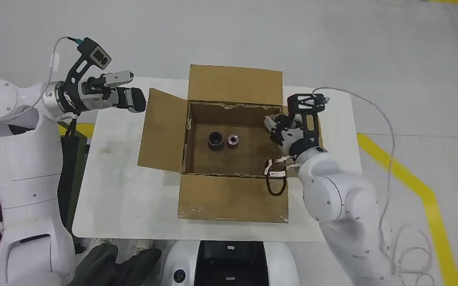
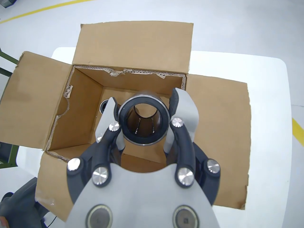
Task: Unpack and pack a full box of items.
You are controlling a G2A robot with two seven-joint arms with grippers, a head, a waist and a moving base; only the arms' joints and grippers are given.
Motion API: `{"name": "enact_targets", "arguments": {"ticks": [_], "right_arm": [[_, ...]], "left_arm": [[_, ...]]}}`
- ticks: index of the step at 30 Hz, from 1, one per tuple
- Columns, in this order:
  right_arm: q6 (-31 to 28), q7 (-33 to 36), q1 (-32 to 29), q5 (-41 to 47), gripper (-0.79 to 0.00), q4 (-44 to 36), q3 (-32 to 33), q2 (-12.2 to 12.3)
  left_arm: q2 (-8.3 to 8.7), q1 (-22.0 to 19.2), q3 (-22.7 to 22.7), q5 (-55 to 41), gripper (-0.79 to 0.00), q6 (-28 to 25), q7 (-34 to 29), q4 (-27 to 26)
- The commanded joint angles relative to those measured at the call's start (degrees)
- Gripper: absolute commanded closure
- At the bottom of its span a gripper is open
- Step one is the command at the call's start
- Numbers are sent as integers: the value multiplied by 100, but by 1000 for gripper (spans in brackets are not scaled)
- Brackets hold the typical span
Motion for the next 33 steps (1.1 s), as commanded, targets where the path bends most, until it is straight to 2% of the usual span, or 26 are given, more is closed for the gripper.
{"name": "enact_targets", "arguments": {"ticks": [1,8,15,24,33], "right_arm": [[-27,-59,-114,52,0,-88,152,10],[-93,-193,-415,241,0,-259,662,39],[-5,-91,-498,303,0,-92,1151,60],[64,46,-340,464,0,314,1658,76],[191,273,129,612,0,1115,1974,83]], "left_arm": [[0,0,0,0,-785,0,0,0],[0,0,0,0,-785,0,0,0],[0,0,0,0,-785,0,0,0],[0,0,0,0,-785,0,0,0],[0,0,0,0,-785,0,0,0]]}}
